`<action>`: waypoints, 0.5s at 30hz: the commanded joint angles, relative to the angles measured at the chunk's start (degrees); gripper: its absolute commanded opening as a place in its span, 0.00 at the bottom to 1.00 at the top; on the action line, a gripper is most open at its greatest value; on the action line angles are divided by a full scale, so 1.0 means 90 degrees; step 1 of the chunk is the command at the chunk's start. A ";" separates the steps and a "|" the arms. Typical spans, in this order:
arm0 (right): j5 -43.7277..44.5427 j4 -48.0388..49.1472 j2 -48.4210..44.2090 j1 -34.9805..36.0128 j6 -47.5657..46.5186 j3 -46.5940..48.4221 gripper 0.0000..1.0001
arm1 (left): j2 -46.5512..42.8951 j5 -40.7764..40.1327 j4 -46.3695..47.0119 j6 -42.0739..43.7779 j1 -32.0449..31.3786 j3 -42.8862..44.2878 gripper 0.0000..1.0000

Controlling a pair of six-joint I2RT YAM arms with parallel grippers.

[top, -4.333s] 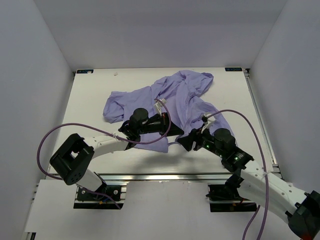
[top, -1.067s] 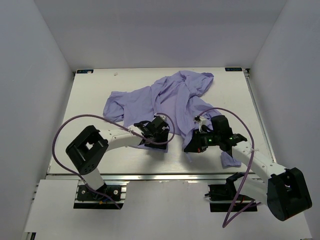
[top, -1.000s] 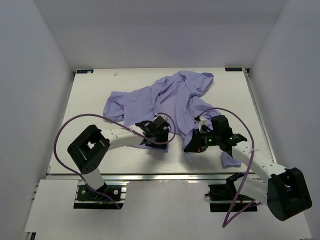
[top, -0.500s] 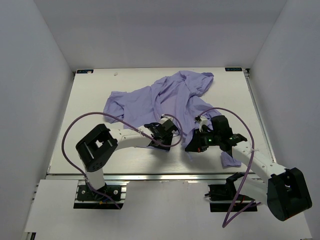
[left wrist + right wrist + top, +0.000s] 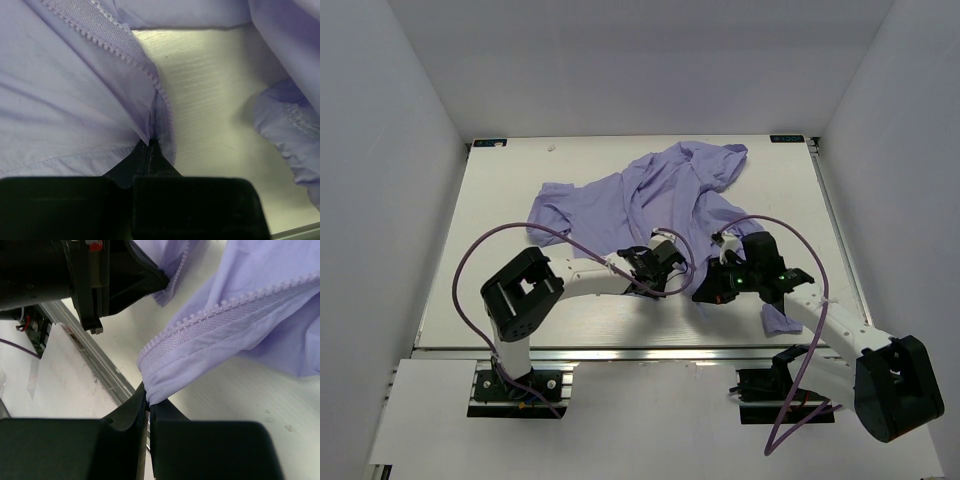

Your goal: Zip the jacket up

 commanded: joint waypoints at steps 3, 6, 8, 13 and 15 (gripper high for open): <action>-0.0707 0.0621 0.0303 -0.0009 -0.0085 -0.0162 0.00 | -0.0121 0.0204 -0.0161 -0.0108 -0.0035 -0.0624 0.00; -0.1372 0.0875 0.0585 -0.0009 -0.0115 -0.0055 0.00 | -0.0872 0.0156 0.0025 -0.0020 -0.0035 -0.0800 0.00; -0.1656 0.1002 0.0752 0.0040 -0.0076 0.0101 0.00 | -0.1553 0.0097 0.0142 0.0028 -0.0035 -0.0907 0.00; -0.2279 0.1488 0.0831 0.0167 -0.0085 0.0355 0.00 | -0.3254 0.0486 0.1039 0.0234 -0.0035 -0.1853 0.00; -0.2709 0.1636 0.0938 0.0255 -0.0144 0.0453 0.00 | -0.4101 0.0633 0.1557 0.0224 -0.0035 -0.2186 0.00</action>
